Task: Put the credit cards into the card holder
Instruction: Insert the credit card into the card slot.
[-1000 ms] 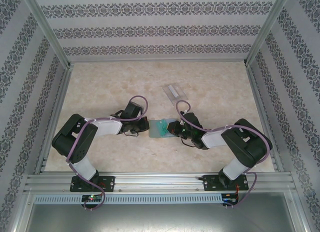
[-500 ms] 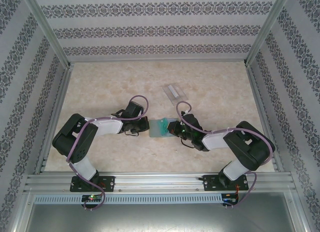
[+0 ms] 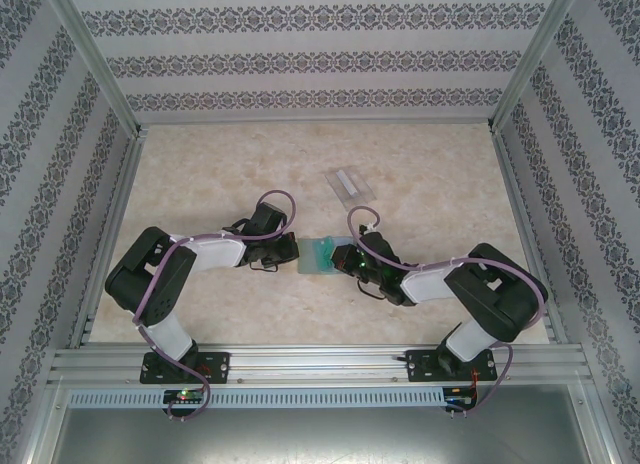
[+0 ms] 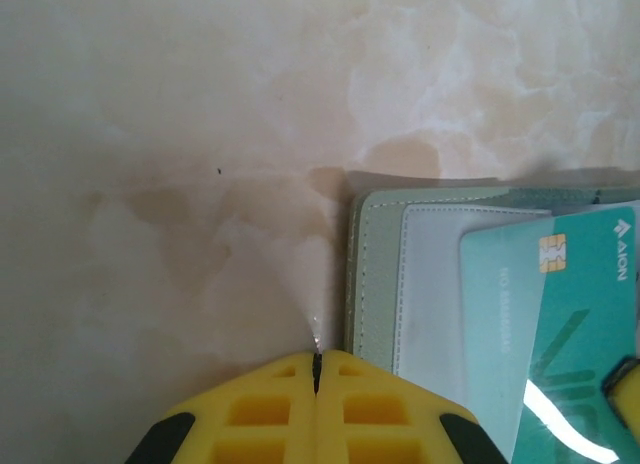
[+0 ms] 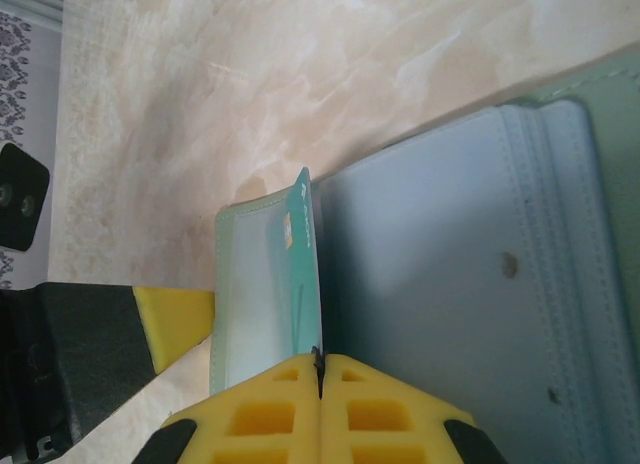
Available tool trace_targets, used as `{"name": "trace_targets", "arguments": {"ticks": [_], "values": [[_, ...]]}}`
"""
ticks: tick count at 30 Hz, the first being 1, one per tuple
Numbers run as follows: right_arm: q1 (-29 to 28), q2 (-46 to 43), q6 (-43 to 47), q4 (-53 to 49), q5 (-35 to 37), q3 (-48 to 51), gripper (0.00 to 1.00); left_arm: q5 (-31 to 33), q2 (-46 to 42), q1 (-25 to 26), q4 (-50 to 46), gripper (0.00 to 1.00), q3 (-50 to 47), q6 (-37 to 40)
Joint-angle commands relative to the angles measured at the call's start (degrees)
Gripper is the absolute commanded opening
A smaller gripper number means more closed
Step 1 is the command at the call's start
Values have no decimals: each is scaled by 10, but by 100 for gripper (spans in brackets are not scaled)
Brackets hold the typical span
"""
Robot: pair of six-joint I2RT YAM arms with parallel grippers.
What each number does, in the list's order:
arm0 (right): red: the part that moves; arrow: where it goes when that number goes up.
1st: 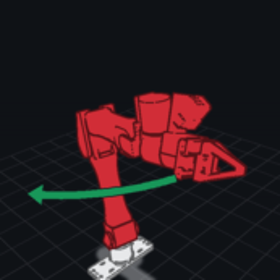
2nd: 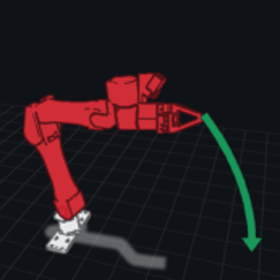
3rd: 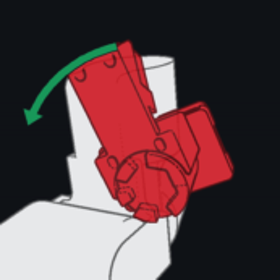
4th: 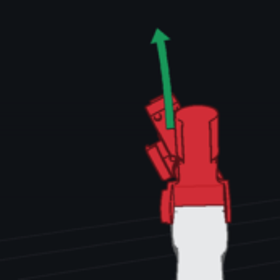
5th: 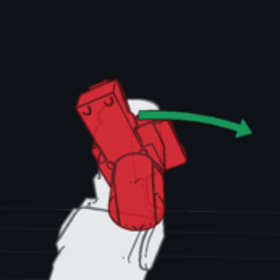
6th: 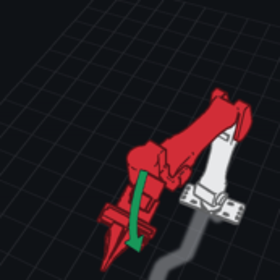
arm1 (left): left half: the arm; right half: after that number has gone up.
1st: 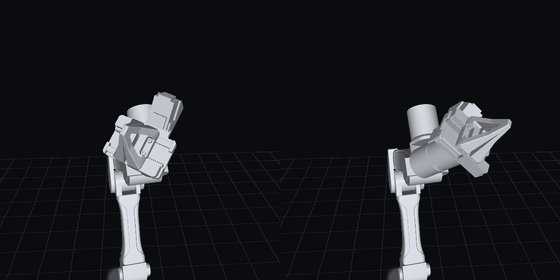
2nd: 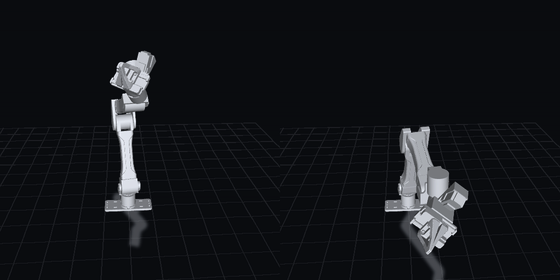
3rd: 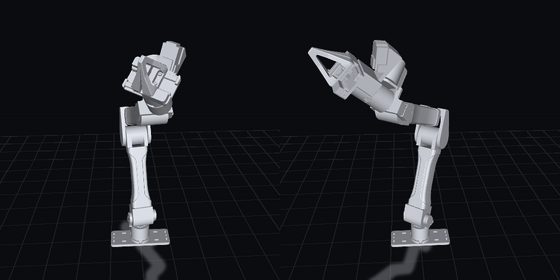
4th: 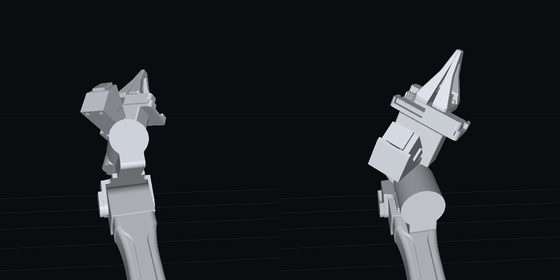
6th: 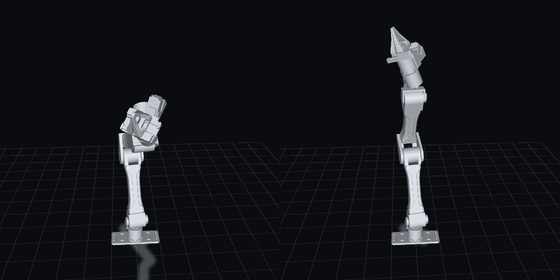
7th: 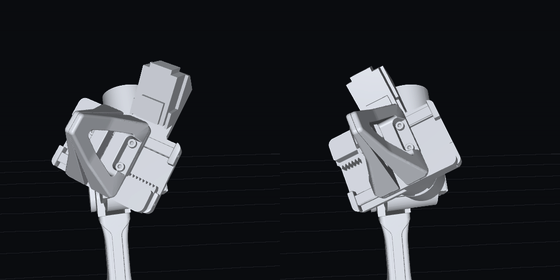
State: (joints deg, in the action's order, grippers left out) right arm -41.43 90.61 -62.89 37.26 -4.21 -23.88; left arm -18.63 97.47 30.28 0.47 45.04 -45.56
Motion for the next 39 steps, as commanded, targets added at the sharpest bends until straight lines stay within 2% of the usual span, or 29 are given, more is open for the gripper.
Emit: {"name": "trace_targets", "arguments": {"ticks": [1, 5, 11, 14, 22, 29, 35, 39], "values": [[-24, 19, -44, 8, 24, -5, 0, 29, 42, -3, -8, 0, -20, -23], [-47, 34, -100, 42, 58, 6, 0, 28, 41, -2, -2, 0, -27, -34], [-51, 67, -102, 39, 23, -26, 5, 29, 40, -3, -4, 0, -29, -37], [-51, 62, -102, 20, 30, -25, 14, 33, 36, -3, -2, 0, -33, -35], [-41, 19, -71, -57, 49, -23, 28, 39, 30, -4, -11, 0, -30, -32], [-37, -11, -41, -100, 70, -29, 29, 39, 31, -5, -13, 0, -26, -31], [-40, 10, -33, -107, 57, -43, 18, 23, 39, -6, -1, 0, -24, -33], [-43, 30, -34, -106, 44, -56, 16, 11, 40, -6, 8, 0, -26, -34]]}}
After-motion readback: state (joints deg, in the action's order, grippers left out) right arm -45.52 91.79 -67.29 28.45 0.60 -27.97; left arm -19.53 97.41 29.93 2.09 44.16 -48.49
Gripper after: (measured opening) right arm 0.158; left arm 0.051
